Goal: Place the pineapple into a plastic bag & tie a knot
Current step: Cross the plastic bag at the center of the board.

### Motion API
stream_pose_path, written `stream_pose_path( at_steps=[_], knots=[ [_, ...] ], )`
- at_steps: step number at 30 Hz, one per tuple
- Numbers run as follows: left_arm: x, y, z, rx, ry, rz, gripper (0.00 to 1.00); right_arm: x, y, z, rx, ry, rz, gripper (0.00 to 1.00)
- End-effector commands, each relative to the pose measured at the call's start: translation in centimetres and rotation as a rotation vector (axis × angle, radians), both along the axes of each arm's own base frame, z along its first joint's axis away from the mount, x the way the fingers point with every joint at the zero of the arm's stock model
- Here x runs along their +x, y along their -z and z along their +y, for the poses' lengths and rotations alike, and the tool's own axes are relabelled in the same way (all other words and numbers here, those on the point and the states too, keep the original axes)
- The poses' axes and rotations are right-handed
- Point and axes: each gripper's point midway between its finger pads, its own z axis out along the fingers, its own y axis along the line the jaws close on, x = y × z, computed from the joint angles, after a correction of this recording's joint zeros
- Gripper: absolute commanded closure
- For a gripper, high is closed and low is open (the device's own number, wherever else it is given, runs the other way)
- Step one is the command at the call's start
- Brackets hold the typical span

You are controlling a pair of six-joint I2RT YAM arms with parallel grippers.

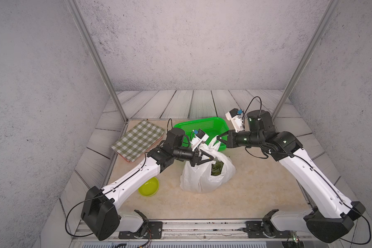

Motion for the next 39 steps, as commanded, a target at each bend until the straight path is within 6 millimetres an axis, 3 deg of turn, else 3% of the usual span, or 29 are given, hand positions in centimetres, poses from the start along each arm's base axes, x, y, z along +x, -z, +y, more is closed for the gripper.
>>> stream_pose_path(
  at_steps=[1,8,14,21,28,39],
  knots=[
    [-0.4,1.7,0.5,0.053,-0.004,0.049,0.88,1.0,-3.1,-0.6,0.035,0.037,-0.111,1.0],
    [0.4,2.0,0.4,0.07,-0.024,0.05,0.97,-0.5,-3.8,-0.8,0.053,-0.003,-0.116,1.0],
    [1.4,0.7,0.4,0.051,-0.046,0.035,0.98,-3.9,-4.4,-1.7,0.074,-0.066,-0.112,1.0],
    [2.3,1.1,0.3,0.069,-0.055,0.051,0.95,-8.3,-4.1,-2.9,0.107,-0.138,-0.076,1.0],
    [3.2,1.3,0.3,0.08,-0.079,0.054,0.98,-11.2,-0.3,-2.8,0.128,-0.216,0.035,1.0],
    [4.3,0.7,0.6,0.077,-0.125,0.05,1.0,-13.4,6.6,0.3,0.114,-0.336,0.185,1.0]
  ],
)
